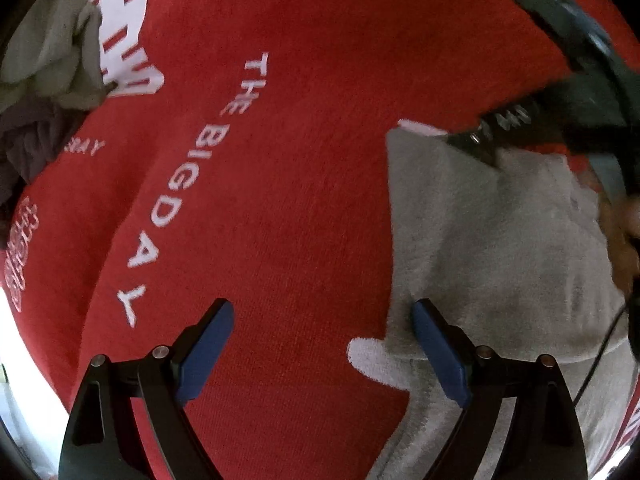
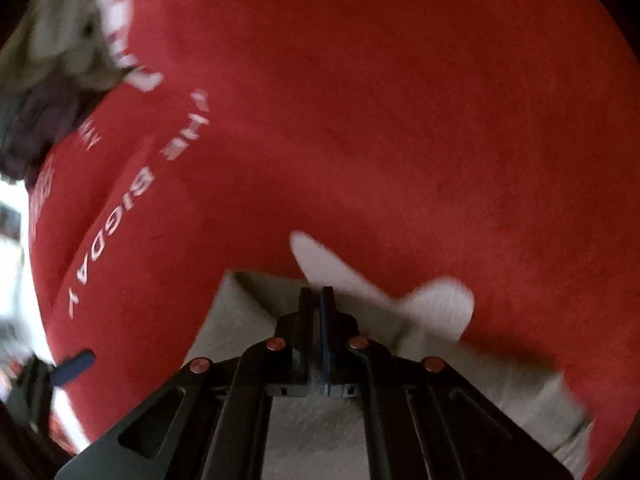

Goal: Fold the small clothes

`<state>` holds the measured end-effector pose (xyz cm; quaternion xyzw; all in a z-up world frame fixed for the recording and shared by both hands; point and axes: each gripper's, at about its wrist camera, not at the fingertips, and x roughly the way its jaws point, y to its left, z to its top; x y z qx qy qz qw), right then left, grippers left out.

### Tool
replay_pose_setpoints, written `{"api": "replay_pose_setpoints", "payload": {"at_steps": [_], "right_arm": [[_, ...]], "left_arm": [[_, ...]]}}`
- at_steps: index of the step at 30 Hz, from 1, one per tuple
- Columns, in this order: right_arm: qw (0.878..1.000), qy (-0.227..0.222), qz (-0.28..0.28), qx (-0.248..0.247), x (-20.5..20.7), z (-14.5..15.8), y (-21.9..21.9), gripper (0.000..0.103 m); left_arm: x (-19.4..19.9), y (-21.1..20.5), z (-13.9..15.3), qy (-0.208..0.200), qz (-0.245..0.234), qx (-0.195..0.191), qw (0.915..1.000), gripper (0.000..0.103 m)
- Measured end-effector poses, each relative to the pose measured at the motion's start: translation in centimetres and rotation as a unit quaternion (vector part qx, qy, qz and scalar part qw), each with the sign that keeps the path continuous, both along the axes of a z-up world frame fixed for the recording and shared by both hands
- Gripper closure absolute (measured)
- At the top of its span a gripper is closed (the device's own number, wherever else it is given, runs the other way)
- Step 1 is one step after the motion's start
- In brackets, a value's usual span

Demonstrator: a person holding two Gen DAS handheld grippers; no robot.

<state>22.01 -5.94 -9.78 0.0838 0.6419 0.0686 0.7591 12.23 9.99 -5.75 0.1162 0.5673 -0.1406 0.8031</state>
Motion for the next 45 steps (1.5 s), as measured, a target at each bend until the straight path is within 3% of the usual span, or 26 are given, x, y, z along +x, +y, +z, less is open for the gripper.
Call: {"api": "replay_pose_setpoints", "payload": {"at_steps": [5, 9, 11, 14, 16, 18, 20, 25, 34, 37, 39, 45], "right_arm": [[0.997, -0.012, -0.066, 0.049, -6.5, 2.9, -4.7, 0.096], [0.987, 0.007, -0.154, 0.051, -14.0, 4.5, -10.1, 0.060], [0.979, 0.012, -0.198, 0.056, -17.9, 5.1, -12.5, 0.060], [0.967, 0.036, -0.248, 0.040, -23.4, 4.4, -15.1, 0.060], [0.960, 0.054, -0.274, 0.017, -26.8, 3.7, -16.8, 0.069], [0.953, 0.026, -0.301, 0.037, -29.7, 4.5, -18.5, 0.063], [0.948, 0.052, -0.314, -0.012, -31.8, 4.6, -19.4, 0.062], [0.915, 0.043, -0.396, 0.066, -37.2, 4.7, -22.0, 0.059], [0.888, 0.028, -0.439, 0.134, -43.6, 4.8, -23.3, 0.056], [0.865, 0.020, -0.482, 0.137, -47.0, 4.6, -25.7, 0.056], [0.841, 0.010, -0.522, 0.140, -49.9, 4.5, -27.8, 0.056], [0.750, -0.056, -0.644, 0.142, -58.2, 4.8, -33.7, 0.045]], "left_arm": [[-0.1, -1.6, 1.1, -0.002, -0.014, -0.018, 0.9997, 0.012], [-0.2, -3.9, -0.1, 0.005, -0.022, 0.000, 0.9997, 0.012], [-0.5, -4.8, -1.2, -0.001, -0.028, 0.032, 0.9991, 0.010], [-0.6, -4.9, -1.4, -0.010, -0.024, 0.045, 0.9987, 0.002], [-0.7, -5.0, -1.1, -0.009, -0.027, 0.055, 0.9981, 0.002], [-1.2, -5.4, -0.6, -0.017, -0.035, 0.072, 0.9967, 0.002], [-2.3, -6.1, 0.1, -0.022, -0.053, 0.084, 0.9949, 0.002], [-6.0, -9.1, 1.8, -0.018, -0.095, 0.078, 0.9922, 0.002], [-15.3, -19.0, 1.9, 0.034, -0.201, 0.058, 0.9773, 0.002], [-18.1, -22.3, 1.7, 0.042, -0.232, 0.054, 0.9704, 0.002], [-19.5, -24.2, 1.5, 0.045, -0.245, 0.053, 0.9669, 0.002], [-22.1, -28.1, 0.8, 0.055, -0.270, 0.065, 0.9591, 0.002]]}}
